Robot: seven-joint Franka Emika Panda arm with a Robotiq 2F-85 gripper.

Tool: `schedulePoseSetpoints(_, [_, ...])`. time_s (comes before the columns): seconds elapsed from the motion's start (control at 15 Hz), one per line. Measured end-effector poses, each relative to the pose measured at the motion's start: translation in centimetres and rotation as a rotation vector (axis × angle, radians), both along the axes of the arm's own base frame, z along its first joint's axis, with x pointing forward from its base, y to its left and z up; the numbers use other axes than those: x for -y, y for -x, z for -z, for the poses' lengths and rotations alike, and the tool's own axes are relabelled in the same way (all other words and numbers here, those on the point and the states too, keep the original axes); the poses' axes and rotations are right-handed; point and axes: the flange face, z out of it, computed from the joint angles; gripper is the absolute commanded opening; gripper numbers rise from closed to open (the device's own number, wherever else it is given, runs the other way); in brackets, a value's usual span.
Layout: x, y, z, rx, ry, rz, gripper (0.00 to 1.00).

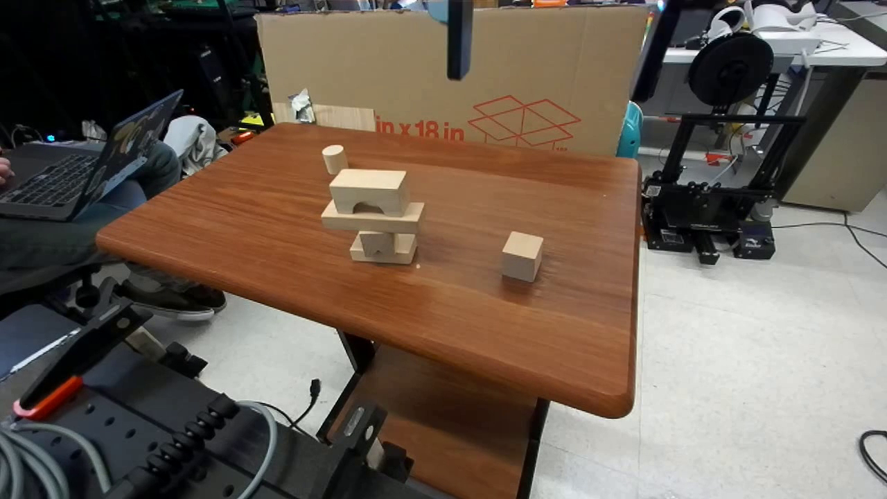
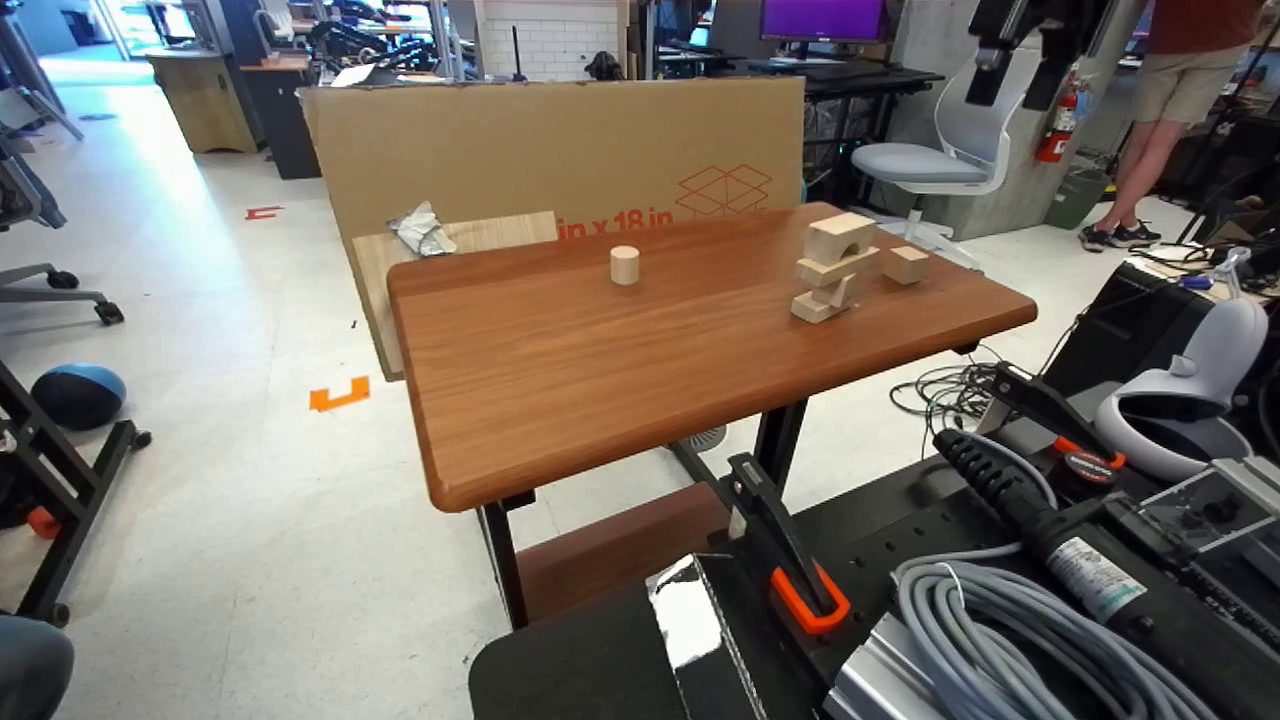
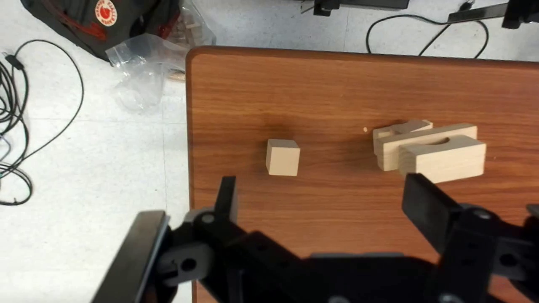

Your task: Stack the wooden blocks on the table

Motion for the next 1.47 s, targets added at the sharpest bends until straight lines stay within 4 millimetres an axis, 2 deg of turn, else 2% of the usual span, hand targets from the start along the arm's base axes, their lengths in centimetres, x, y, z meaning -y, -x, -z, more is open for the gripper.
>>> schedulePoseSetpoints(0.47, [0.7, -2.5, 5.4, -0.066, -0.001, -0.006, 1.00])
schedulePoseSetpoints(1.07, [0.4, -6.0, 10.0, -0.104, -0.004, -0.017, 1.00])
schedulePoseSetpoints(1.47, [-0.4, -7.5, 12.1, -0.117, -0.002, -0.029, 1.00])
